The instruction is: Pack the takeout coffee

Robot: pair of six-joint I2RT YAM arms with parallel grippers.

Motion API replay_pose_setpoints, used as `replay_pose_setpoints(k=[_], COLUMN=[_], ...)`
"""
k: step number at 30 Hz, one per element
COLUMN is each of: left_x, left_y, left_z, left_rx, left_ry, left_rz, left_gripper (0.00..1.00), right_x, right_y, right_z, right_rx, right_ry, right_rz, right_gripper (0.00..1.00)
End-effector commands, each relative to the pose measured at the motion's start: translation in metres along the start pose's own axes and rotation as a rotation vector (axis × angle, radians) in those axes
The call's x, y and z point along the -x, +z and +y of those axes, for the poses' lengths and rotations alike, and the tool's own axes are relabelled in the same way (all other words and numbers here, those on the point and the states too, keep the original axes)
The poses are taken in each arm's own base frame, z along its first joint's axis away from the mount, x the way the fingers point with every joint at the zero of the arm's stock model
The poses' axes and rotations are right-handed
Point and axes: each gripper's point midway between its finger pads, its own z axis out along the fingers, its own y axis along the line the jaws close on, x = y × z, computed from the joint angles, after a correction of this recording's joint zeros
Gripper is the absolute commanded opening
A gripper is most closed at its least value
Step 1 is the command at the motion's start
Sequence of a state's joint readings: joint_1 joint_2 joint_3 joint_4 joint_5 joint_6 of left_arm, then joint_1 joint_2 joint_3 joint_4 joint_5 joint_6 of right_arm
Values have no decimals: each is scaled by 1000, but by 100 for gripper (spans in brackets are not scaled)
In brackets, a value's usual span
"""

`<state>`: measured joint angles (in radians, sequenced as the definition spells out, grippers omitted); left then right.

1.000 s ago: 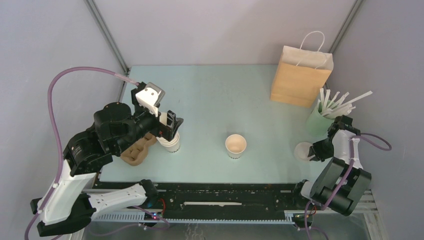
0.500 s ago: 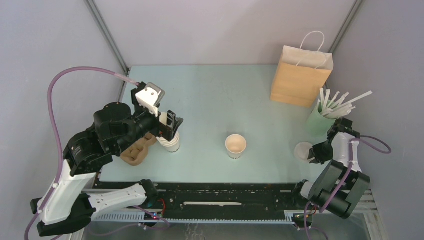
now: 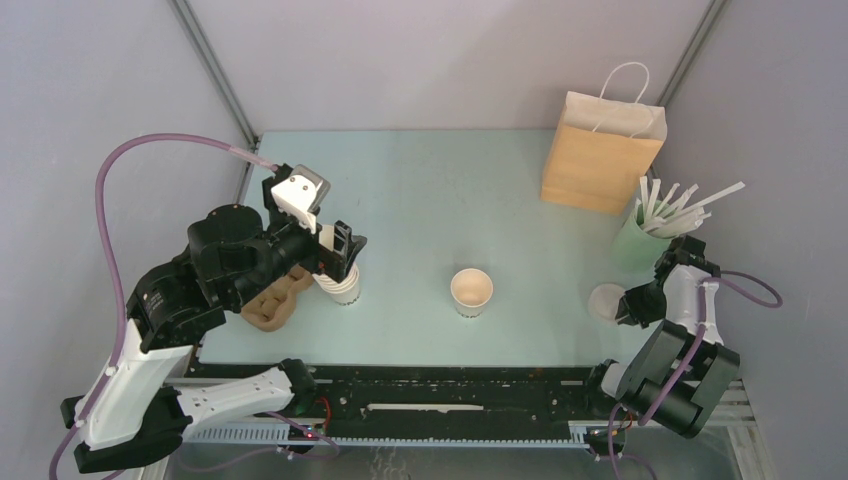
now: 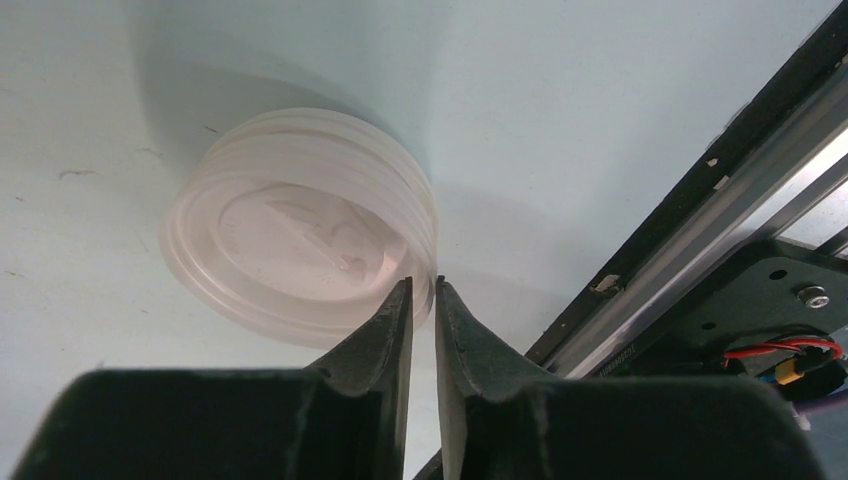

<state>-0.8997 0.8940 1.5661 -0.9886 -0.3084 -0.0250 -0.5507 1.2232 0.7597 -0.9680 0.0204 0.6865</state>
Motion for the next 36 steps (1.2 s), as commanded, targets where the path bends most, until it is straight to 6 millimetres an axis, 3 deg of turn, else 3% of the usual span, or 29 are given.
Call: replay_pose_setpoints(k=[1,15,21,24,36], left_x=[5,6,6,7,7], left_y=[3,4,4,3,2], left_z=[2,2,3,3,3], left_rx=[10,10,10,10,7], left_ry=[12,12,35,33,30], left_rz=[-23,-25,-25,-27,-30], left_gripper=[100,100,100,100,100], right_x=[1,2,3,2,0], right_y=[-4,-2,-2,-2,-24], right_z=[-1,2,3,2,-6], right_rx=[11,16,19,14,18], right_ry=[13,9,9,13,57], right_rz=[-7,-6,-8,-3,-18], right_gripper=[23,19,10,0,0])
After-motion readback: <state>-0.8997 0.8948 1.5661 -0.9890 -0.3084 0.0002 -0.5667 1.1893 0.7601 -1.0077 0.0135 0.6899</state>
